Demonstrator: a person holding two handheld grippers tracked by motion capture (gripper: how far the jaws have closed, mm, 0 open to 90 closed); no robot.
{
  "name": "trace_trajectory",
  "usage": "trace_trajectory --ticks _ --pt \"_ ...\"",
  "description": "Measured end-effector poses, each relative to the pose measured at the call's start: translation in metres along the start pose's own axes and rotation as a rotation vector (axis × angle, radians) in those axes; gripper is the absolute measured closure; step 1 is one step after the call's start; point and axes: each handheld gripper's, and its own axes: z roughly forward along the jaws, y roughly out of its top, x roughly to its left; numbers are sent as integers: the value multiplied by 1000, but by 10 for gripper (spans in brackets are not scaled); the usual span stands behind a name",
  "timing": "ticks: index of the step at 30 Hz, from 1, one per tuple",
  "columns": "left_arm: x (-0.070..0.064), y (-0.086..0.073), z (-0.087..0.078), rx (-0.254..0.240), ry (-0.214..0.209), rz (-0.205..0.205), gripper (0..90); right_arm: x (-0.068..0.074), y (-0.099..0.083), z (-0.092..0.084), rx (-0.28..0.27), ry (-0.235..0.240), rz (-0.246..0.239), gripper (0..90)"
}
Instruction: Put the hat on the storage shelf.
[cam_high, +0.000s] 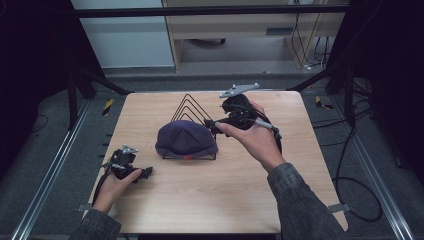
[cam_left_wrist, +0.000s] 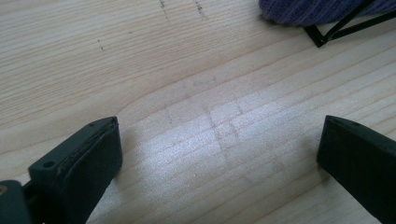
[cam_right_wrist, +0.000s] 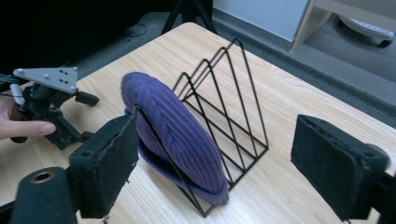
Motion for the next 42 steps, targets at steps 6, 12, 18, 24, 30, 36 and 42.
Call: trace_trajectory --ticks 6,12,18,24,30,36,42 --pt "-1 0 0 -1 -2 4 0 -14 -11 -11 -3 -35 14 117" --pt "-1 0 0 -5 -6 3 0 -25 -24 -19 -6 -60 33 105" --pt "-3 0 0 -8 -10 7 0 -38 -44 -25 6 -94 53 88" --pt "-3 0 1 -10 -7 4 0 -51 -64 -31 17 -114 71 78" --pt "-4 0 1 -12 -8 4 0 -64 -88 -37 32 -137 85 76" --pt "-4 0 1 -10 -10 9 0 -73 -121 -35 71 -157 130 130" --pt "-4 -1 0 -10 -11 11 0 -78 -162 -25 124 -164 155 143"
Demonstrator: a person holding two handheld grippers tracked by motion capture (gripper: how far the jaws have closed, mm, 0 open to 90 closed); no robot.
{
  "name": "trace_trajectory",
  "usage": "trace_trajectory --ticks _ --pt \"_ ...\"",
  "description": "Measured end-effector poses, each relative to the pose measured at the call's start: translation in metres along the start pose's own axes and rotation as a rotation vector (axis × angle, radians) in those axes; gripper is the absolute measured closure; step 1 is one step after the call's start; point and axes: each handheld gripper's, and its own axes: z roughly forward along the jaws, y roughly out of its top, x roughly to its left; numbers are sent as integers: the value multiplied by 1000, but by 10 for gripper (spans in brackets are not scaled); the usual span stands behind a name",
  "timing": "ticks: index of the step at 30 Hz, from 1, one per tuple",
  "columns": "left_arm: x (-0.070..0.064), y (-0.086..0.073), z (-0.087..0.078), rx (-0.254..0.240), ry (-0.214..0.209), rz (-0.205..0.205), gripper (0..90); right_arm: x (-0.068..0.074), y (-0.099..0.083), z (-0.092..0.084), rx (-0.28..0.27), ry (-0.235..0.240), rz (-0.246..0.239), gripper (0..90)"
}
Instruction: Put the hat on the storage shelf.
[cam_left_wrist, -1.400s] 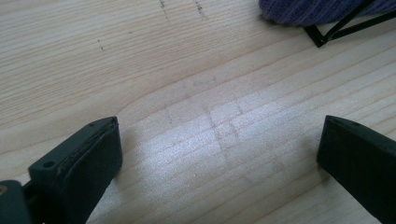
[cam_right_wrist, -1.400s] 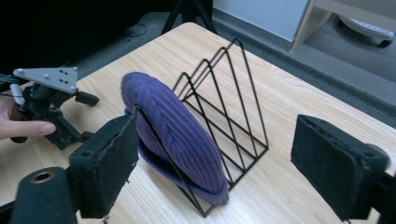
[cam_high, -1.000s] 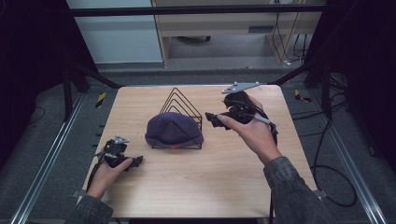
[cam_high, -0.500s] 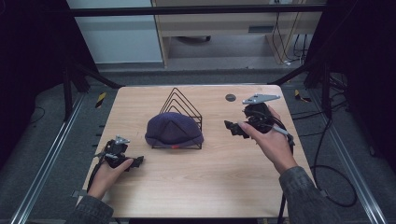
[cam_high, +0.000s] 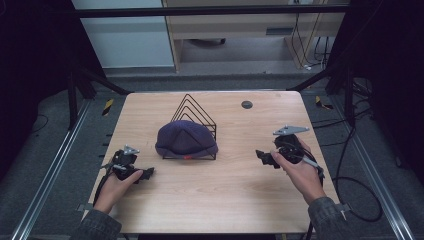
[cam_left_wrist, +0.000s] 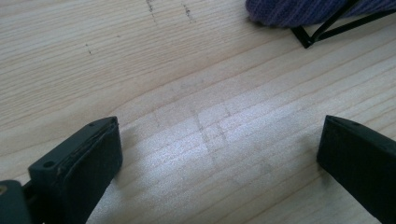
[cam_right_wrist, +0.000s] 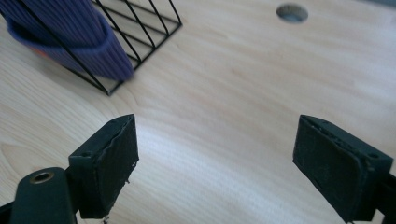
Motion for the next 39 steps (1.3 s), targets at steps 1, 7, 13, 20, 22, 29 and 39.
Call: trace_trajectory --ticks 1,7,13,20,22,29,39 --pt "0 0 0 -1 1 2 0 -2 -6 2 6 1 11 144" --pt "0 1 0 6 0 1 0 -18 -40 21 49 1 71 148" --pt "-1 1 0 2 3 -2 0 -35 -63 40 63 -42 125 149" --pt "-1 1 0 5 3 -1 0 -34 -71 53 49 -49 195 150" --pt "-1 1 0 4 3 -1 0 -31 -72 56 47 -56 178 141" --pt "-1 1 0 1 4 -3 0 -19 -75 58 41 -79 147 124" --pt "-1 1 0 5 5 -5 0 -4 -85 58 8 -135 63 94"
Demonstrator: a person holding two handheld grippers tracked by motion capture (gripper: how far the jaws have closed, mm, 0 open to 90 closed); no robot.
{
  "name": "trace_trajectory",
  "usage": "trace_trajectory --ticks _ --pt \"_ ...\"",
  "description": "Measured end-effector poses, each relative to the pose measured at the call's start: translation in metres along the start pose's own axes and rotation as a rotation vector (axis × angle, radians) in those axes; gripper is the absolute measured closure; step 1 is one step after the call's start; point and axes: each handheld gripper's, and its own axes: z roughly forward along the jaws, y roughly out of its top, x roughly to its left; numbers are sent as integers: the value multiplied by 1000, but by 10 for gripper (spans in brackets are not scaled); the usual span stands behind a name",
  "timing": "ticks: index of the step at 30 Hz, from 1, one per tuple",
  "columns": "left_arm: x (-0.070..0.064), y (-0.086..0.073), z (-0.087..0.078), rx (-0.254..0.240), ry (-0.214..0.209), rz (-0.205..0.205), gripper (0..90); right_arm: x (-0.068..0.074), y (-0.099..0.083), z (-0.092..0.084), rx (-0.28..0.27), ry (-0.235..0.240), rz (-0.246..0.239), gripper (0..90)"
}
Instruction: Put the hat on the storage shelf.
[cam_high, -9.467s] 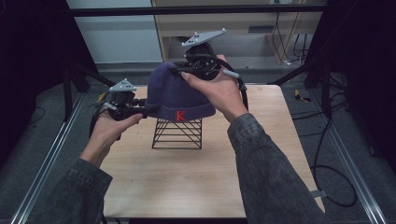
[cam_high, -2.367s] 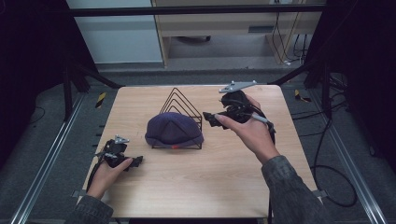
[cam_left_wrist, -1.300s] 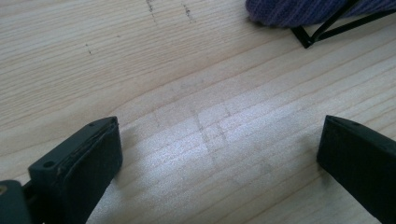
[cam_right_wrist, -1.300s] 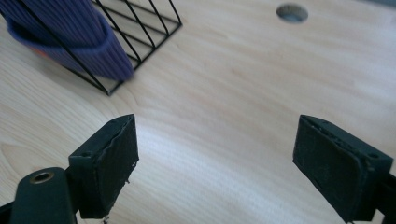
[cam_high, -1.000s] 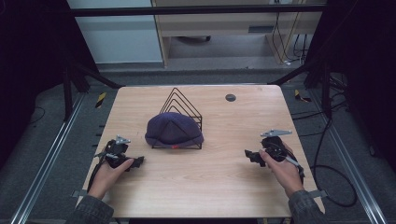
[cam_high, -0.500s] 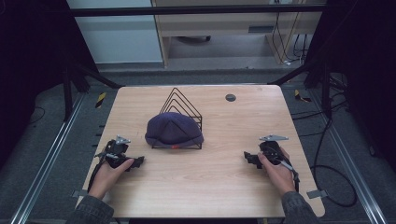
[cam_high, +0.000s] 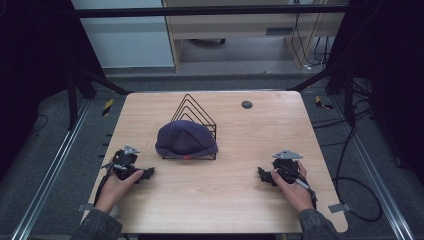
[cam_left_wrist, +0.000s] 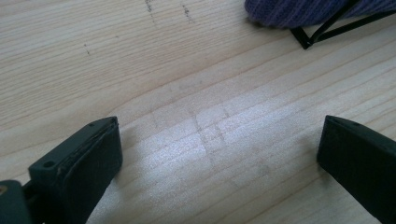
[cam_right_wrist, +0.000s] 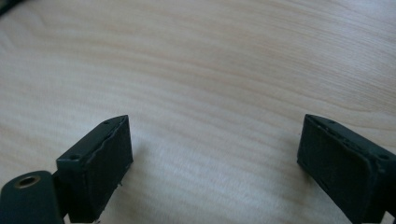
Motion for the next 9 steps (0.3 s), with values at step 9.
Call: trace_trajectory --ticks 9 --pt "0 1 0 4 -5 5 0 4 -2 -2 2 9 1 89"
